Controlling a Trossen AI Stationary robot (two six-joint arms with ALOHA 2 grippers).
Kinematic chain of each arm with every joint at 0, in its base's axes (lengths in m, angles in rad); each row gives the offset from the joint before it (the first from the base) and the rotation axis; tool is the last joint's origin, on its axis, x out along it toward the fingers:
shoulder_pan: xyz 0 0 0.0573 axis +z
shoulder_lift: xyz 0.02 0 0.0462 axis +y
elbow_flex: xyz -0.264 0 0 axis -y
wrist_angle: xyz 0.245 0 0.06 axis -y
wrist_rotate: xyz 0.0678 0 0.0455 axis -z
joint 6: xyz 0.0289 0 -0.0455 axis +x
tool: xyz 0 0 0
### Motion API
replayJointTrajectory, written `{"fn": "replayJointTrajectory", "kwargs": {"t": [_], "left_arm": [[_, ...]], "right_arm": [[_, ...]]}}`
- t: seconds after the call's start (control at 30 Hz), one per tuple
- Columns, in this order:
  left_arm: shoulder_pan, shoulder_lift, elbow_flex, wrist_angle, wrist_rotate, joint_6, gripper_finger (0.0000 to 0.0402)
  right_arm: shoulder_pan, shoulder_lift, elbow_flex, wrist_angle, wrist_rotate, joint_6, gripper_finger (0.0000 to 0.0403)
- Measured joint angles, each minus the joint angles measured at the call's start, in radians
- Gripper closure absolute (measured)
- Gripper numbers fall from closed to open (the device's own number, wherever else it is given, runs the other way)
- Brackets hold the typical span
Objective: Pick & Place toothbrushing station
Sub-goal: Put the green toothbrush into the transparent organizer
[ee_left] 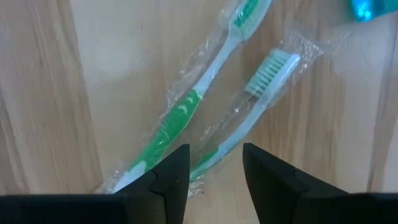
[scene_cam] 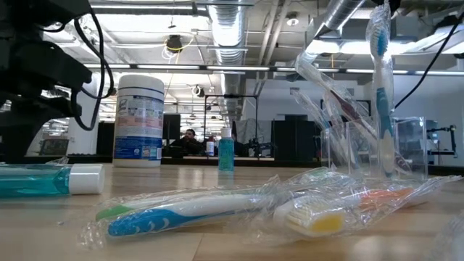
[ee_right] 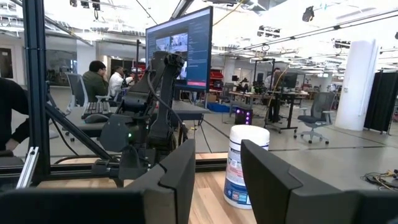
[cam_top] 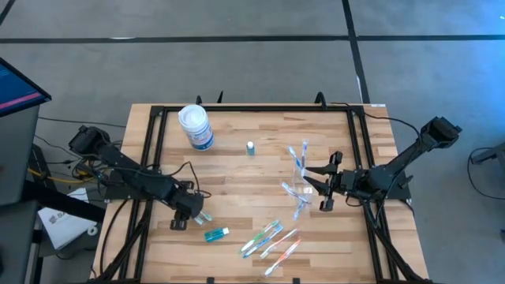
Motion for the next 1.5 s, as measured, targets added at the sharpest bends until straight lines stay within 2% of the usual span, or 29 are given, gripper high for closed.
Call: {"fn": "replayJointTrajectory", "kwargs": {"t": [0.43, 0.77, 0.9, 1.13, 1.37, 1.5], "left_arm": [[0.000, 0.000, -0.018, 0.002, -0.001, 0.139, 0.0262], [-0.001, -0.014, -0.078, 0.028, -0.022, 0.090, 0.0264], [-0.001, -0.032, -0.083, 0.036, -0.027, 0.089, 0.0290], [0.000, -0.071, -0.083, 0.062, -0.028, 0.007, 0.0386], [0.000, -0.137, -0.082, 0.124, -0.031, -0.018, 0.0391], [0.000, -0.195, -0.082, 0.168, -0.090, -0.041, 0.0391]], "right_arm": [[0.000, 0.000, 0.000, -0.004, 0.000, 0.000, 0.0284], [0.000, 0.000, 0.000, -0.004, 0.000, 0.000, 0.0284], [0.000, 0.000, 0.000, -0.004, 0.000, 0.000, 0.0284], [0.000, 0.000, 0.000, -0.005, 0.000, 0.000, 0.0284], [0.000, 0.000, 0.000, -0.013, 0.000, 0.000, 0.0284], [-0.002, 0.000, 0.000, -0.012, 0.000, 0.000, 0.0284]]}}
